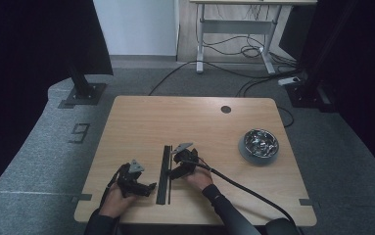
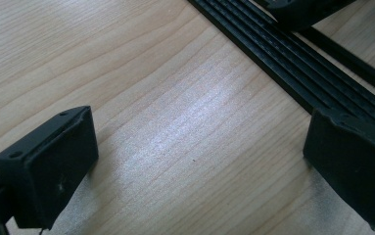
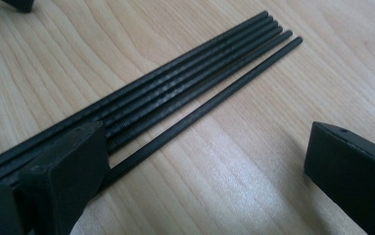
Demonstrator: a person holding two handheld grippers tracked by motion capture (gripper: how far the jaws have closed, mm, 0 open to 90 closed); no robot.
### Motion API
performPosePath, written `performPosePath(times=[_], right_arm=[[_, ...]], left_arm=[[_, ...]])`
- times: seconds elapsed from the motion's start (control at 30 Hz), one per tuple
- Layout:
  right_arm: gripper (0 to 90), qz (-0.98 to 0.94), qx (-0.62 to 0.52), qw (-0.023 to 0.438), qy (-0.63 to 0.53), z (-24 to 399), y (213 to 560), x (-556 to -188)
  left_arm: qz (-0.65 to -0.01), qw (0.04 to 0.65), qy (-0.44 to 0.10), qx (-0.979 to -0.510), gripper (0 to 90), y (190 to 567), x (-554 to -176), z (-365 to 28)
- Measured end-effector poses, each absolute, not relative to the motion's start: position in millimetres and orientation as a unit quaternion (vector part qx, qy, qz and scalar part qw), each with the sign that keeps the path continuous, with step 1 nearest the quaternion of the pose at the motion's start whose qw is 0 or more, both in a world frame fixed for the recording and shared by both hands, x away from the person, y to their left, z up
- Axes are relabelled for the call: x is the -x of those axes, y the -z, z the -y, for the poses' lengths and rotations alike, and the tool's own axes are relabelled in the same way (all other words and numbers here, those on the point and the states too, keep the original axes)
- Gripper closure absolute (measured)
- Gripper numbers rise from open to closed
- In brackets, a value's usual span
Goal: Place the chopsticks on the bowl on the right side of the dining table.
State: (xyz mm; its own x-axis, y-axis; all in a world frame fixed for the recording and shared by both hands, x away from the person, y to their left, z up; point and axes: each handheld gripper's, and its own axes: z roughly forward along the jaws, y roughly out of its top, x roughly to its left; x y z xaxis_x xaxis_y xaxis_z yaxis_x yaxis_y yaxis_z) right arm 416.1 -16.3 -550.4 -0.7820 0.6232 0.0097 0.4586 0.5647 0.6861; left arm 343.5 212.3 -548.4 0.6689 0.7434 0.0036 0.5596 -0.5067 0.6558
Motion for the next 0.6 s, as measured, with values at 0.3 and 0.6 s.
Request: performPosePath(times=[0.3, 0.6], right_arm=[[4.9, -0.877, -0.314, 0.121, -0.343, 23, 549, -416], [18.5, -0.877, -0.32, 0.119, -0.339, 33, 545, -417]], left_arm=[[-0.38, 0.319, -0.144, -0.856, 0.0, 548, -343, -212], [-0.38, 0.318, -0.144, -0.857, 0.0, 548, -344, -212]])
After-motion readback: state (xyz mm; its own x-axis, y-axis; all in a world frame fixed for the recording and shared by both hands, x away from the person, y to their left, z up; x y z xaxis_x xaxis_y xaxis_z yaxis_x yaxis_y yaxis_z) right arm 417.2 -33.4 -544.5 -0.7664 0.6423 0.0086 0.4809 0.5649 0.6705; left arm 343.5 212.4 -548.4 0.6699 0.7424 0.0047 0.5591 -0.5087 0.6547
